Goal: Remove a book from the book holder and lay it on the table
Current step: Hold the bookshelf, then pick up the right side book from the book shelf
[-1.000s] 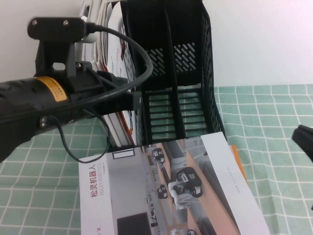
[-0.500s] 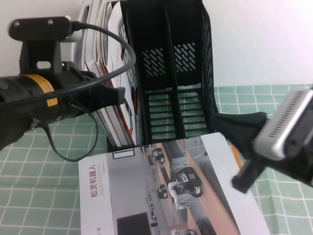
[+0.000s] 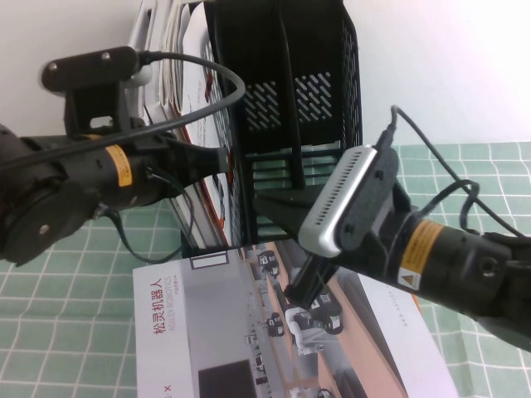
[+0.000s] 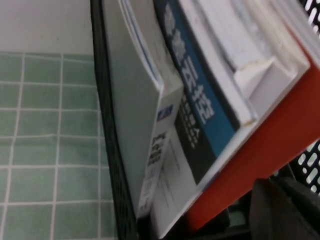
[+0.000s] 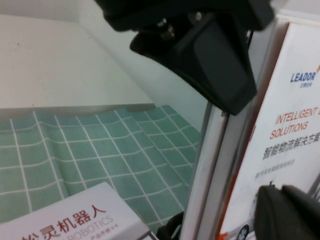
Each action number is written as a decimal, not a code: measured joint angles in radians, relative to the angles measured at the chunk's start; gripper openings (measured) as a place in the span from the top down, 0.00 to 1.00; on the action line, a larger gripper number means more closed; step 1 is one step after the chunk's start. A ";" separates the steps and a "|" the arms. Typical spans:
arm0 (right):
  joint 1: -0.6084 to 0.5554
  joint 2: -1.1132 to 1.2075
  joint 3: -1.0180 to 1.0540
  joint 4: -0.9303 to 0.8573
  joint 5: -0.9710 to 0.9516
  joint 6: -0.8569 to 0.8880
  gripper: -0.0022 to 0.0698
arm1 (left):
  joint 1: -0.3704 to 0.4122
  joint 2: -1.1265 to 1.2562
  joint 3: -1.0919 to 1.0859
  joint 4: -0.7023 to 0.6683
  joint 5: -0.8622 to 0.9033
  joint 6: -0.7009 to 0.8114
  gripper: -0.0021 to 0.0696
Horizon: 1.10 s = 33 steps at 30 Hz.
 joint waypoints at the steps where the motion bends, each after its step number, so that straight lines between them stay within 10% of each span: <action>1: 0.000 0.016 -0.009 0.000 -0.014 0.000 0.97 | 0.000 0.009 0.000 0.000 -0.008 -0.004 0.97; 15: 0.000 0.211 -0.130 0.078 -0.109 0.036 0.52 | 0.000 0.048 -0.069 0.034 -0.096 -0.017 0.97; 33: 0.000 0.360 -0.283 0.277 -0.068 -0.123 0.55 | 0.000 0.061 -0.069 0.048 -0.145 -0.017 0.97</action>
